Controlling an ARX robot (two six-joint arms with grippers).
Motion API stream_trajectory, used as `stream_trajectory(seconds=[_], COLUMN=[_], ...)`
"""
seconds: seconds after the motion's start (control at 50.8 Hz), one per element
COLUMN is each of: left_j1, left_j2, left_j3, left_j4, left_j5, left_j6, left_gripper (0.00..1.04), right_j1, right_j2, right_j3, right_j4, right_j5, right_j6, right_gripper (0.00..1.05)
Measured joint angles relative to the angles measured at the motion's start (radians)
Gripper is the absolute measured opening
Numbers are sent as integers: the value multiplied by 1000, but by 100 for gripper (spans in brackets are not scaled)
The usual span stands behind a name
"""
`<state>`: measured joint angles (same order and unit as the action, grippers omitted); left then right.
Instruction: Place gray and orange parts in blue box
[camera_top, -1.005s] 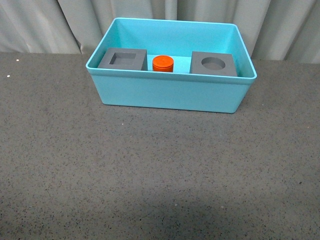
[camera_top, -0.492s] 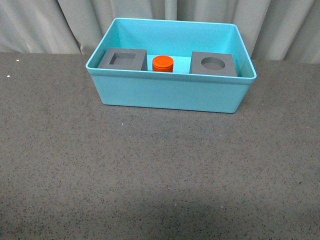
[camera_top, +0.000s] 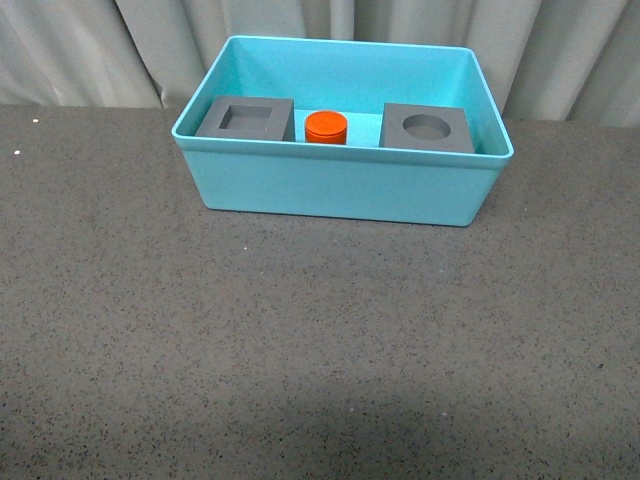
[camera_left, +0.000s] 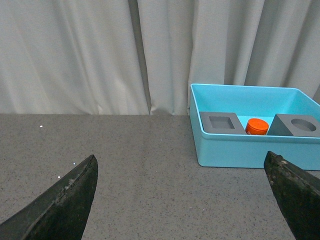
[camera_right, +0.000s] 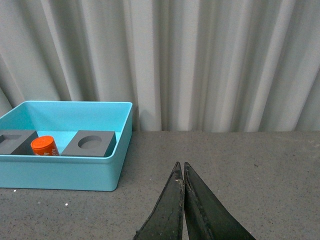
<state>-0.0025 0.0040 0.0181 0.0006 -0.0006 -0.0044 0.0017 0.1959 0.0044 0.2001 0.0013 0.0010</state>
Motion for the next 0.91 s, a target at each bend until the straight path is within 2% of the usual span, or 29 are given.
stream_trajectory(seconds=[0.079,0.177,0.433,0.591,0.67,0.906], left_j1=[0,0,0,0,0,0], left_j2=[0,0,0,0,0,0], left_j3=[0,0,0,0,0,0], left_j4=[0,0,0,0,0,0], left_j5=[0,-1,0,0,0,0], left_j6=[0,0,0,0,0,0], left_gripper=[98,98,98,98,98,98], right_j1=[0,0,0,0,0,0], right_j2=[-22,-165,-191,-192,-192,-192], right_j3=[0,1,1,1,1,1], right_j4=[-23,-192,-198,-198,-198,-198], right_j5=[0,-3,-3,-3,-3,-3], right_j6=[0,-1,-1,-2,-2,-2], right_gripper=[0,0,1,32,52,88])
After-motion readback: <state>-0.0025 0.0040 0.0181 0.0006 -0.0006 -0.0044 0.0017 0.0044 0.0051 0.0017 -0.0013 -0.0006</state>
